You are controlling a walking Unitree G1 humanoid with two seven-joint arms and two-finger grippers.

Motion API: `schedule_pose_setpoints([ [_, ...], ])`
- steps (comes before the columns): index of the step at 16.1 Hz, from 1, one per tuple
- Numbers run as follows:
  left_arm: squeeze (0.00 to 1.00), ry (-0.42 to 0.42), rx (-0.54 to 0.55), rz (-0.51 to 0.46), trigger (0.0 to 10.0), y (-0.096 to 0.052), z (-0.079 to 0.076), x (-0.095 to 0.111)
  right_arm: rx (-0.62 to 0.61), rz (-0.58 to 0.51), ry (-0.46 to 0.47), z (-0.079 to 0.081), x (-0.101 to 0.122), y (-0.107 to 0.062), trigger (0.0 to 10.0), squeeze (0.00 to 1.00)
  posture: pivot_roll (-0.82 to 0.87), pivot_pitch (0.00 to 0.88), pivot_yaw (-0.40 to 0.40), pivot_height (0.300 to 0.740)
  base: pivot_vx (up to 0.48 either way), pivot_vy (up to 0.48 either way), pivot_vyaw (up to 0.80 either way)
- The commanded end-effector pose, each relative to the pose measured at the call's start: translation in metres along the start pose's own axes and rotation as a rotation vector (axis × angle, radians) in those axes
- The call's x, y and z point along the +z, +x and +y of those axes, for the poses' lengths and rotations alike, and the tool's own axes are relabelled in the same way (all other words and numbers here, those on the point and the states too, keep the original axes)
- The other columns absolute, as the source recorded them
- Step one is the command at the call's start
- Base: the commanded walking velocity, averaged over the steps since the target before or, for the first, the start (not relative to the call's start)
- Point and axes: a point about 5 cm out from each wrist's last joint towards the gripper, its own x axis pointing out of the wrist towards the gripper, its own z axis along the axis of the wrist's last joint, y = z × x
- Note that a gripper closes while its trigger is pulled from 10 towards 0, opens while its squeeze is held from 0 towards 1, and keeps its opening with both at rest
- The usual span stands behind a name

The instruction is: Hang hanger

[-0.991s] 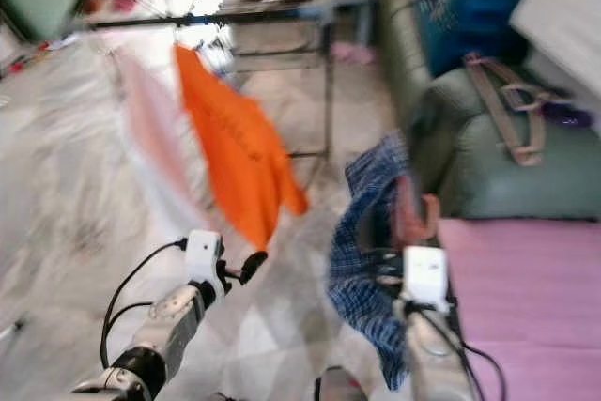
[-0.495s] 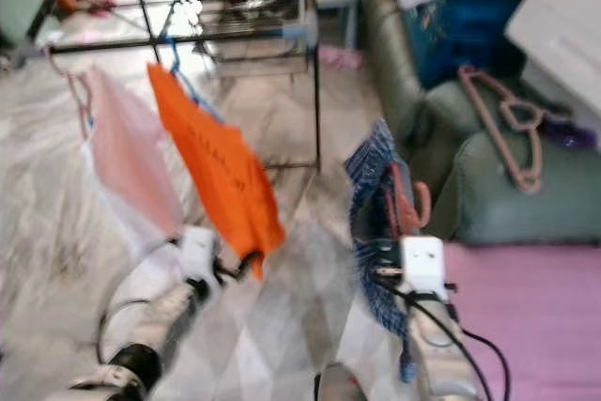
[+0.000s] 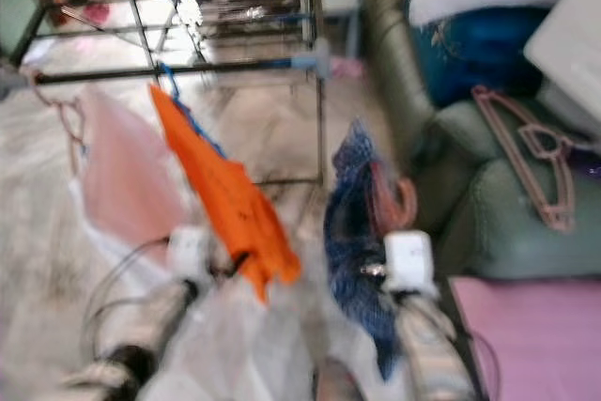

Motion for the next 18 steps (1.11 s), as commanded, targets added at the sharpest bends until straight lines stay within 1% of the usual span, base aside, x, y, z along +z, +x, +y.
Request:
schedule_pose_setpoints([
  [1, 0.0, 0.007, 0.028, 0.011, 10.0, -0.005, 0.013, -0.003, 0.021, -0.015, 0.018, 0.007, 0.002, 0.0, 10.0, 0.0, -0.23, 0.159, 0.07, 0.74, 0.296, 0.379, 0.0],
  [3, 0.0, 0.004, 0.036, 0.018, 10.0, -0.005, 0.013, -0.004, 0.039, -0.001, 0.019, 0.009, 0.001, 0.0, 10.0, 0.0, -0.23, 0.159, 0.071, 0.74, 0.279, 0.362, 0.0],
  [7, 0.0, 0.004, 0.043, 0.026, 10.0, -0.007, 0.015, -0.006, 0.058, 0.026, 0.015, 0.009, -0.002, -0.001, 10.0, 0.0, -0.23, 0.168, 0.073, 0.74, 0.0, 0.0, 0.0],
  [10, 0.0, 0.013, 0.05, 0.012, 10.0, -0.008, 0.018, -0.004, 0.07, 0.038, 0.008, 0.002, 0.003, 0.002, 10.0, 0.0, -0.22, 0.182, 0.069, 0.74, 0.0, 0.0, 0.0],
  [12, 0.0, 0.024, 0.058, -0.02, 10.0, -0.009, 0.023, 0.001, 0.076, 0.054, -0.016, -0.006, 0.007, 0.005, 10.0, 0.0, -0.21, 0.187, 0.058, 0.74, 0.0, 0.0, 0.0],
  [14, 0.0, 0.037, 0.055, -0.063, 10.0, -0.015, 0.026, 0.003, 0.052, 0.029, -0.027, -0.018, 0.019, 0.01, 10.0, 0.0, -0.2, 0.186, 0.032, 0.74, 0.0, 0.0, 0.0],
  [16, 0.0, 0.045, 0.066, -0.07, 10.0, -0.02, 0.029, -0.001, 0.032, 0.005, -0.016, -0.024, 0.032, 0.015, 10.0, 0.0, -0.18, 0.188, 0.022, 0.74, 0.0, 0.0, 0.0],
  [18, 0.0, 0.043, 0.093, -0.06, 10.0, -0.026, 0.034, -0.007, 0.025, -0.033, -0.025, -0.03, 0.055, 0.026, 10.0, 0.0, -0.18, 0.191, 0.018, 0.74, 0.0, 0.0, 0.0],
])
